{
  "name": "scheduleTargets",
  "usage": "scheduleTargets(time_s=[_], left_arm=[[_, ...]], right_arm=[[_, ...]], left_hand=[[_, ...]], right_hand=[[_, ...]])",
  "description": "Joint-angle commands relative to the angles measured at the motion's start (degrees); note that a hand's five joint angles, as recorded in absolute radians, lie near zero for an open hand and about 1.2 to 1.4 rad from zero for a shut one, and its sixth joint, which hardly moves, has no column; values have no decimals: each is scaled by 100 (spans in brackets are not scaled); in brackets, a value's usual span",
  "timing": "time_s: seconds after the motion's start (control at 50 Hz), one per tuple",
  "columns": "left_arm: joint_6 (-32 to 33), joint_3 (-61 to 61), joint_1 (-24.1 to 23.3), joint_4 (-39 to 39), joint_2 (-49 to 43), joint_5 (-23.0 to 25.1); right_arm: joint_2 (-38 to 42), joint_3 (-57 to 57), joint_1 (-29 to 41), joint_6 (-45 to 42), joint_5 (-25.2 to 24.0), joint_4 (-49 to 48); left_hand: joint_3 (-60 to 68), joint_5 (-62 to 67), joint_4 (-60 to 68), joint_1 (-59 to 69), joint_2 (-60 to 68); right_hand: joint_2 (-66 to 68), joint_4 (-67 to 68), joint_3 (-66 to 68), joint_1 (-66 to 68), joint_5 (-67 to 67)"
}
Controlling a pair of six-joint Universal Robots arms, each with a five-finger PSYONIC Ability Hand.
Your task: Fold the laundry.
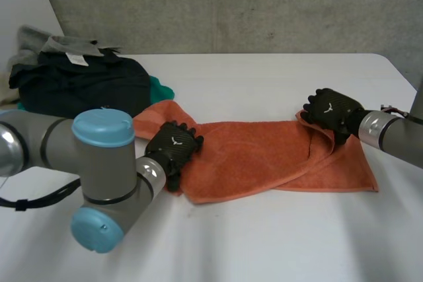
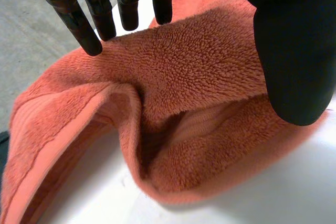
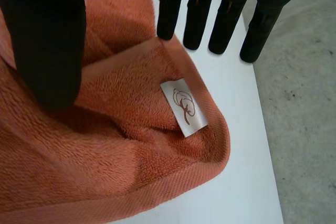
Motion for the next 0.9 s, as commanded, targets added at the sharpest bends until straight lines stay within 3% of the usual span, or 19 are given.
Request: scheduleTargets(time_s=[0.02, 0.06, 0.08, 0.1, 0.16, 0.24, 0.3, 0.4, 0.5, 0.6, 0.66, 0.9], left_arm=[[38, 652, -70, -86, -509, 129], [38, 802, -105, -86, -562, 120], [38, 881, -123, -86, -580, 102], [47, 1047, -149, -69, -667, 85], [56, 1390, -158, -104, -817, 41], [100, 2119, -62, -139, -1045, -161], [153, 2918, 114, -113, -1133, -451], [39, 4245, 404, -60, -993, -653], [-874, 5293, 624, 133, -686, -531], [-1753, 5364, 729, 169, -387, -39], [-2114, 4795, 791, 98, -229, 137], [-1817, 1261, 949, 19, 396, 515]], right_arm=[[492, -475, 119, -305, 21, -52], [545, -554, 163, -252, 21, -96], [580, -589, 181, -226, 21, -131], [632, -677, 225, -156, 30, -218], [694, -844, 260, 37, 109, -412], [703, -1239, 313, 827, 346, -851], [607, -1635, 348, 1934, 776, -1378], [142, -2092, 436, 3692, 1848, -2213], [-676, -2137, 453, 5055, 2570, -2829], [-1142, -1874, 410, 5531, 2386, -2584], [-1344, -1391, 339, 5531, 2114, -2224], [-1881, 1676, -100, 4583, 953, -1300]], left_hand=[[1107, 1053, 995, 1023, 1012], [2234, 2179, 2122, 2150, 2139], [2906, 2852, 2794, 2822, 2811], [4495, 4440, 4383, 4411, 4400], [6775, 6720, 6663, 6691, 6680], [6780, 6725, 6668, 6696, 6685], [6780, 6725, 6668, 6696, 6685], [6780, 6725, 6668, 6696, 6685], [6780, 6725, 6668, 6696, 6685], [6780, 6725, 6668, 6696, 6685], [6780, 6725, 6668, 6696, 6685], [6780, 6725, 6668, 6696, 6685]], right_hand=[[3659, 3634, 3641, 3627, 3642], [5075, 5050, 5057, 5043, 5059], [5152, 5127, 5134, 5119, 5135], [5153, 5127, 5135, 5120, 5136], [5153, 5127, 5135, 5120, 5136], [5153, 5127, 5135, 5120, 5136], [5153, 5127, 5135, 5120, 5136], [5153, 5127, 5135, 5120, 5136], [5153, 5127, 5135, 5120, 5136], [5153, 5127, 5135, 5120, 5136], [5153, 5127, 5135, 5120, 5136], [5153, 5127, 5135, 5120, 5136]])
